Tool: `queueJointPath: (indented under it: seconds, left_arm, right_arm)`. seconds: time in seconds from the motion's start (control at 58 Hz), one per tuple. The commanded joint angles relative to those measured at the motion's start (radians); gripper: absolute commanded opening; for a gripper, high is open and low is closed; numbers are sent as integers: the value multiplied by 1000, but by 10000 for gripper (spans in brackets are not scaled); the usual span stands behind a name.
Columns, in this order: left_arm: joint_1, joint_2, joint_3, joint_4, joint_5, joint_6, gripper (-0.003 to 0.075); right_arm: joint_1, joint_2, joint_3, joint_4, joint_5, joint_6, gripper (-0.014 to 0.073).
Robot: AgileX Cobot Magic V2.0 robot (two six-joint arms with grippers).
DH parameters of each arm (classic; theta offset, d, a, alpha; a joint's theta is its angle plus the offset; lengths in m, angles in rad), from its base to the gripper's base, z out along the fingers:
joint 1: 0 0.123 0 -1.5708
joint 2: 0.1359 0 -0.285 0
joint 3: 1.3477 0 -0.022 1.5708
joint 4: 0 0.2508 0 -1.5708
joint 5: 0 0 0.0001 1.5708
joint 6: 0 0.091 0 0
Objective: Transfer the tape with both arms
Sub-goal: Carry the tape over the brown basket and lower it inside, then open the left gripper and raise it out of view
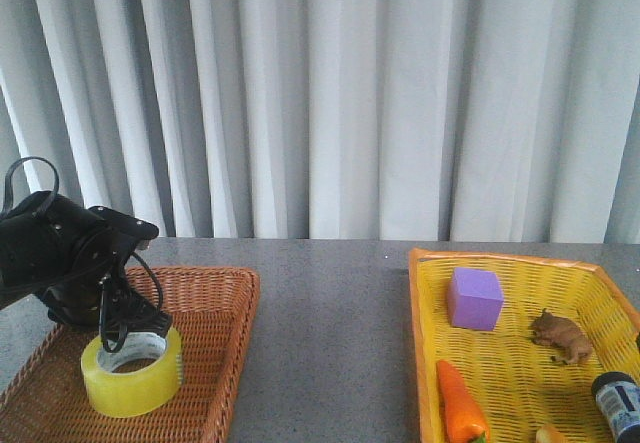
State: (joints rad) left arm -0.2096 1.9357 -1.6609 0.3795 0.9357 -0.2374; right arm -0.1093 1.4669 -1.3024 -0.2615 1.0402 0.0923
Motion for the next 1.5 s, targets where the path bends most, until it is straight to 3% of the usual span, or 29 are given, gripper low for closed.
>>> queueJointPath:
  seconds: [0.0,0.19,0.5,0.69,0.914,1.483]
  left_arm:
    - [1,-57,-27,14,-35,-15,451]
    - [1,-57,-27,8,-18,-14,526]
    - [-5,-120,-83,7,22,-14,511]
    - [-18,-216,-160,-40,16,-14,347]
    - [-23,-351,-193,-169,-39,-12,-10]
    - [-23,-458,-193,-211,-52,-14,-7]
  right_arm:
    - [-5,-32,-27,-17,-33,-1,-7]
    - [-5,-32,-27,-17,-33,-1,-7]
    - [-5,-32,-27,-17,-33,-1,-7]
    - [-5,-32,-27,-17,-33,-1,-7]
    - [-5,-32,-27,-17,-33,-1,-7]
    - [-5,-32,-27,-17,-33,-1,-7]
